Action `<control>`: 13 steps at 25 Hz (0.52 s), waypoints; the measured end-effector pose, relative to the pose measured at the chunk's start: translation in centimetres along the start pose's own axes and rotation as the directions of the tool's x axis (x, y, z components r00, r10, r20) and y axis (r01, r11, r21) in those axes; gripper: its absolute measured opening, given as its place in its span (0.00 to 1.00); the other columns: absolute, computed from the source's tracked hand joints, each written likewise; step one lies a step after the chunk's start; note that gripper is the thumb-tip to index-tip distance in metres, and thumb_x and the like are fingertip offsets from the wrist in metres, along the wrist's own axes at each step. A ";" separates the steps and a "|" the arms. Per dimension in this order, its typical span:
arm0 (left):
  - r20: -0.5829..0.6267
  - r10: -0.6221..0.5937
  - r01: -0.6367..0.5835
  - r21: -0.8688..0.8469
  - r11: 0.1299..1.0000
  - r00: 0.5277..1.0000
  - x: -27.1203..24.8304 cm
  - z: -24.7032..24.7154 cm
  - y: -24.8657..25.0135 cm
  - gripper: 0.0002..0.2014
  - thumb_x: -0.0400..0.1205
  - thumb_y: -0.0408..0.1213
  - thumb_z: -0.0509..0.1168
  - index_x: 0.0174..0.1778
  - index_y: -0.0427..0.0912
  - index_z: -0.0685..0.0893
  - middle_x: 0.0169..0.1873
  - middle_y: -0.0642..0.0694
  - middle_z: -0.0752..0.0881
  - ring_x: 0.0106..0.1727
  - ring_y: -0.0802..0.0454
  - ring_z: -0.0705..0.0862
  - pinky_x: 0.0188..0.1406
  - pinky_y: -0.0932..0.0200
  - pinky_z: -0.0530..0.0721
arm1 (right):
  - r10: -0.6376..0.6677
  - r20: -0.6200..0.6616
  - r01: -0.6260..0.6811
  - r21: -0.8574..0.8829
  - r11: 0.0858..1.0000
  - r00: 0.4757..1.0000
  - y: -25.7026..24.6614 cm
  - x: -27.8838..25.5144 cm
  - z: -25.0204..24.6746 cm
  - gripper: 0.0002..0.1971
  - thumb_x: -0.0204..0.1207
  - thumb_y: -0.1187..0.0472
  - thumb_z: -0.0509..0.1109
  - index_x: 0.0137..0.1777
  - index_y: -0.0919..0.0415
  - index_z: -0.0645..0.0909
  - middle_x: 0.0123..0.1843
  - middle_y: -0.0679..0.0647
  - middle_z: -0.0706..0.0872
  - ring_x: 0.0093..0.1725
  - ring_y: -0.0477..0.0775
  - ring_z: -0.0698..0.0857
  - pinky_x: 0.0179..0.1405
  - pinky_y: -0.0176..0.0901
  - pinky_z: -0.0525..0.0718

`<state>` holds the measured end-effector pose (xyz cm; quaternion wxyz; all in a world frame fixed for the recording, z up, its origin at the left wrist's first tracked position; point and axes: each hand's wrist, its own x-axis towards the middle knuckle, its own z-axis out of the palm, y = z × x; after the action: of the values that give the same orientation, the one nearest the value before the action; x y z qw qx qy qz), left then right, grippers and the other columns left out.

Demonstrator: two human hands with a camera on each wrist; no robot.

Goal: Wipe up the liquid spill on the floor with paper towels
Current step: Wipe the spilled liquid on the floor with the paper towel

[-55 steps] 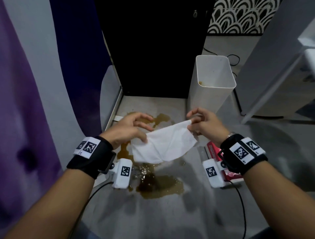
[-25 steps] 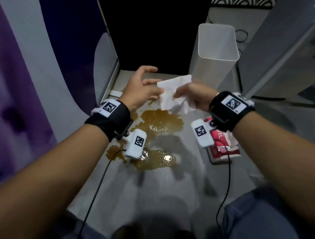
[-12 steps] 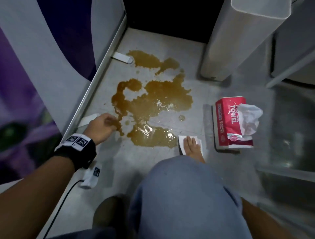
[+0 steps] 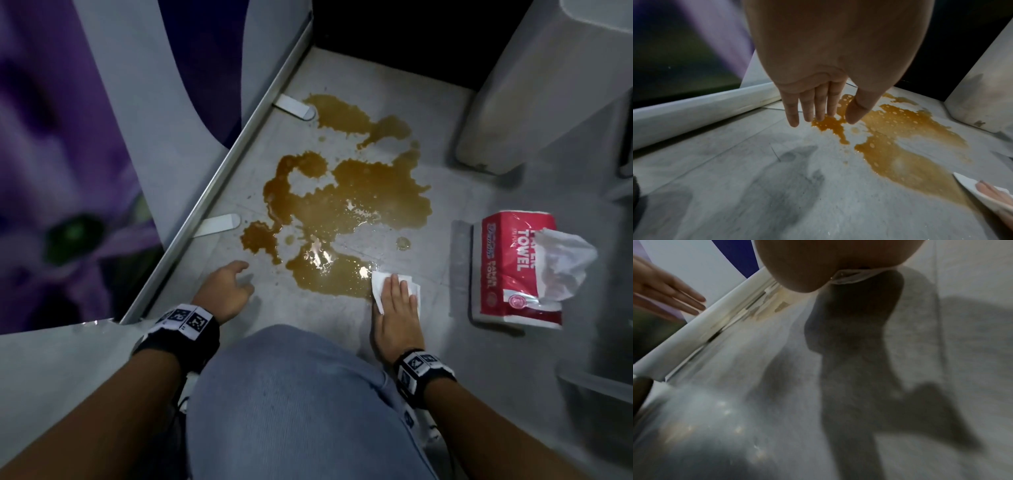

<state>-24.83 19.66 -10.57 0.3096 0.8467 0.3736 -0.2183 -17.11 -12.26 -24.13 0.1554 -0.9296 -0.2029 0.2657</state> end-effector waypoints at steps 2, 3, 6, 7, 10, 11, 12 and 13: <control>0.021 -0.021 0.022 -0.020 1.000 1.000 0.8 0.9 -0.9 0.28 0.82 0.34 0.65 0.80 0.41 0.71 0.77 0.42 0.75 0.77 0.42 0.73 0.76 0.51 0.69 | 0.080 -0.063 -0.078 0.039 0.996 0.995 -1.0 1.1 0.0 0.37 0.80 0.47 0.33 0.88 0.62 0.42 0.89 0.59 0.40 0.88 0.60 0.40 0.85 0.56 0.34; 0.030 -0.034 0.034 -0.014 0.999 0.999 1.2 1.4 -1.5 0.29 0.82 0.34 0.66 0.81 0.40 0.69 0.78 0.41 0.74 0.77 0.41 0.72 0.76 0.51 0.68 | 0.122 -0.077 -0.118 0.054 0.991 0.990 -2.0 1.8 0.2 0.36 0.81 0.48 0.34 0.88 0.62 0.43 0.89 0.60 0.40 0.88 0.62 0.40 0.84 0.56 0.32; 0.054 -0.083 0.081 0.031 0.996 0.995 2.7 2.4 -3.1 0.29 0.81 0.35 0.66 0.79 0.35 0.68 0.78 0.38 0.70 0.79 0.40 0.68 0.77 0.50 0.65 | 0.146 -0.115 -0.142 0.042 0.989 0.983 -4.2 2.9 1.1 0.35 0.82 0.49 0.38 0.88 0.60 0.44 0.89 0.61 0.41 0.87 0.64 0.39 0.84 0.59 0.32; 0.066 -0.092 0.088 0.059 0.994 0.994 3.3 2.6 -3.6 0.28 0.80 0.36 0.67 0.76 0.33 0.69 0.78 0.36 0.68 0.79 0.39 0.66 0.78 0.49 0.64 | 0.149 -0.119 -0.146 0.031 0.989 0.982 -4.7 3.1 1.5 0.34 0.84 0.49 0.38 0.88 0.60 0.43 0.89 0.60 0.40 0.88 0.64 0.39 0.84 0.60 0.33; 0.098 -0.095 0.083 0.118 0.990 0.991 5.6 3.0 -4.7 0.36 0.73 0.43 0.72 0.74 0.32 0.66 0.77 0.34 0.64 0.79 0.35 0.62 0.78 0.41 0.65 | 0.157 -0.120 -0.156 0.021 0.988 0.980 -6.4 4.3 1.9 0.33 0.85 0.49 0.40 0.88 0.58 0.41 0.89 0.59 0.38 0.87 0.63 0.38 0.84 0.61 0.33; 0.103 -0.095 0.082 0.128 0.988 0.990 6.2 3.0 -4.9 0.41 0.71 0.44 0.74 0.76 0.33 0.64 0.78 0.35 0.62 0.80 0.36 0.60 0.79 0.39 0.64 | 0.141 -0.117 -0.140 0.017 0.990 0.983 -7.2 4.8 2.0 0.33 0.85 0.49 0.40 0.88 0.58 0.40 0.89 0.59 0.37 0.87 0.63 0.37 0.84 0.61 0.33; 0.101 -0.089 0.075 0.138 0.988 0.991 6.9 3.0 -5.0 0.45 0.69 0.45 0.75 0.78 0.33 0.61 0.79 0.36 0.60 0.81 0.36 0.58 0.80 0.39 0.63 | 0.115 -0.112 -0.114 0.008 0.993 0.987 -8.0 5.4 2.2 0.33 0.85 0.49 0.40 0.88 0.58 0.39 0.89 0.58 0.36 0.87 0.62 0.36 0.84 0.61 0.33; 0.100 -0.081 0.065 0.153 0.986 0.992 7.4 2.9 -5.1 0.49 0.68 0.45 0.77 0.80 0.34 0.58 0.81 0.37 0.57 0.82 0.37 0.56 0.81 0.40 0.62 | 0.089 -0.104 -0.089 0.003 0.996 0.991 -8.8 6.0 2.2 0.33 0.85 0.49 0.40 0.88 0.57 0.38 0.89 0.58 0.35 0.87 0.61 0.35 0.84 0.60 0.32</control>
<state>-24.51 24.01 -18.86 0.2567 0.8405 0.3700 -0.3013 -16.28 -1.48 -24.97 0.1528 -0.9504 -0.1531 0.2236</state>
